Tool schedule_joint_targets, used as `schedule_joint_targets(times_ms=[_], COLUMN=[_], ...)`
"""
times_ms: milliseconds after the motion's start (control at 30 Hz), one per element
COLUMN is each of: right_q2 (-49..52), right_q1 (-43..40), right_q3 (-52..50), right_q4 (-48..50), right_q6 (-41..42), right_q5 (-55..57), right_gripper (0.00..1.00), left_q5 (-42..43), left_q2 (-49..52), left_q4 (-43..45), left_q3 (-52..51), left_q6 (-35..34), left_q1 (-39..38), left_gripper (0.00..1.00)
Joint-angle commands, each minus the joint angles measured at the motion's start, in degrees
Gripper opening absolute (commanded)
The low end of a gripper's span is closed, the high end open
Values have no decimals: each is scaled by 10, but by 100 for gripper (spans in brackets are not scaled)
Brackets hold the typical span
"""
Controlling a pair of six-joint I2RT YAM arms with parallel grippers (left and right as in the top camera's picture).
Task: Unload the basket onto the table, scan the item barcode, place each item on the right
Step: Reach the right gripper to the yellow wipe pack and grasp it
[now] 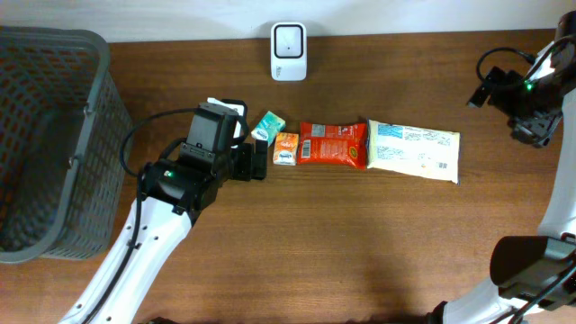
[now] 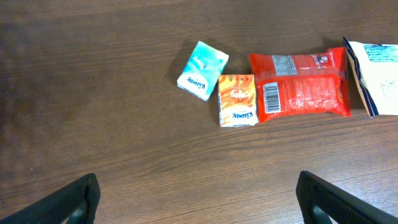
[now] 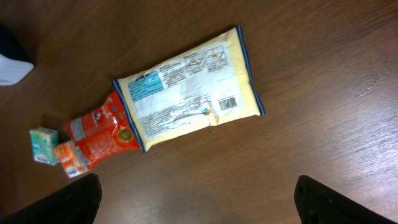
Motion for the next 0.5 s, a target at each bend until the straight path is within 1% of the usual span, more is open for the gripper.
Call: schedule_joint_targets(times_ms=[0,100,200,267,300,333,367,400,467], right_q2=[16,20,20,20,20,20,20,20,20], right_q1=[24,43,59,77,94,116,135,164,243], right_q3=[-29,-97,-179,-236,-268,-291,-302,-313,-317], right_q4=[-1,8,72,131,161,181,189,198,217], right_q6=[-6,-32,-36,-45,-85,-125,-139,-144,-141], right_q5=[33,46,43,6,-19,-12,5,49,163], right_gripper=[99,99,99,99,98,99,98,98,98], left_q5=[6,6,6,6,6,6,6,6,6], left_q2=[1,1,1,1,1,1,1,1,1], left_q4=[1,1,1,1,1,1,1,1,1], left_q3=[2,2,2,2,2,2,2,2,2], left_q6=[-1,-1,-1,-1,-2,-1,-1,-2,-1], left_q1=[-2,-2,-2,-2,-2,-2,-2,-2,-2], left_gripper=[99,99,99,99,99,99,99,99,99])
